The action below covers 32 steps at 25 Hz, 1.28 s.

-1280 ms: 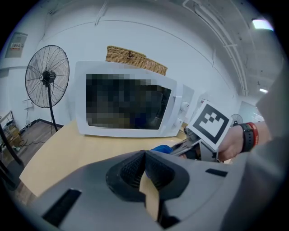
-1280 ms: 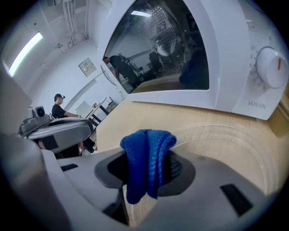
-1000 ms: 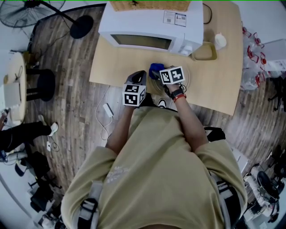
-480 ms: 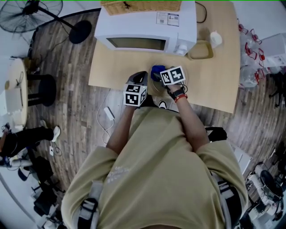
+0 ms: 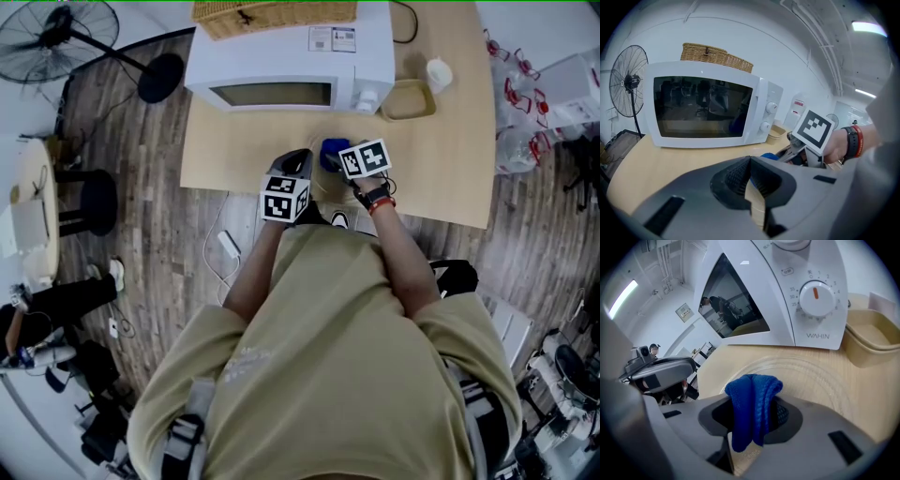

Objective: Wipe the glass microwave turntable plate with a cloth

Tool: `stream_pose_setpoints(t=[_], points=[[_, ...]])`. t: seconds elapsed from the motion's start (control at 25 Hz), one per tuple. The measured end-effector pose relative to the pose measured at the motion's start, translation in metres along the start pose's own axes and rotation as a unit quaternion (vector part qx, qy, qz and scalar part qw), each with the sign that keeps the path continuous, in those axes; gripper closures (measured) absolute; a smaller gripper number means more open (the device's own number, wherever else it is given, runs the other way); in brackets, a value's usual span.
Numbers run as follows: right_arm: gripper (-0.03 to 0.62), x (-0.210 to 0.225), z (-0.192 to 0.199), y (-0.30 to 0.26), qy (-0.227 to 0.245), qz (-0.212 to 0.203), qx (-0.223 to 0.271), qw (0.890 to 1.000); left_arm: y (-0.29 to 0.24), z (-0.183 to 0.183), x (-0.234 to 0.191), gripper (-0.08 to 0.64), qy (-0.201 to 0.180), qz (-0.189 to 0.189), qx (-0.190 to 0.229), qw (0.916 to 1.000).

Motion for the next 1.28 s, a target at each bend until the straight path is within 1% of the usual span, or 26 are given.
stream_pose_setpoints(t=[0.52,0.88,1.28], points=[[0.437,0.017,0.015,0.021,-0.024,0.021,0.012,0.999,-0.009,0.002,0.018,0.541,-0.011,0.025,0.002,0.9996],[0.437,0.029,0.026,0.035,-0.042,0.036,0.024,0.998,-0.014,0.006,0.025,0.541,-0.013,0.033,-0.003,0.9994],[0.437,0.040,0.036,0.050,-0.065,0.047,0.037,0.996,-0.017,0.005,0.033,0.541,-0.023,0.047,-0.008,0.9986]])
Point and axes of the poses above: the fingertips, and each gripper's own axes: y backward along the fingers, x to its right, z out of its underside, the point moved 10 cm from there along y, backward along the fingers
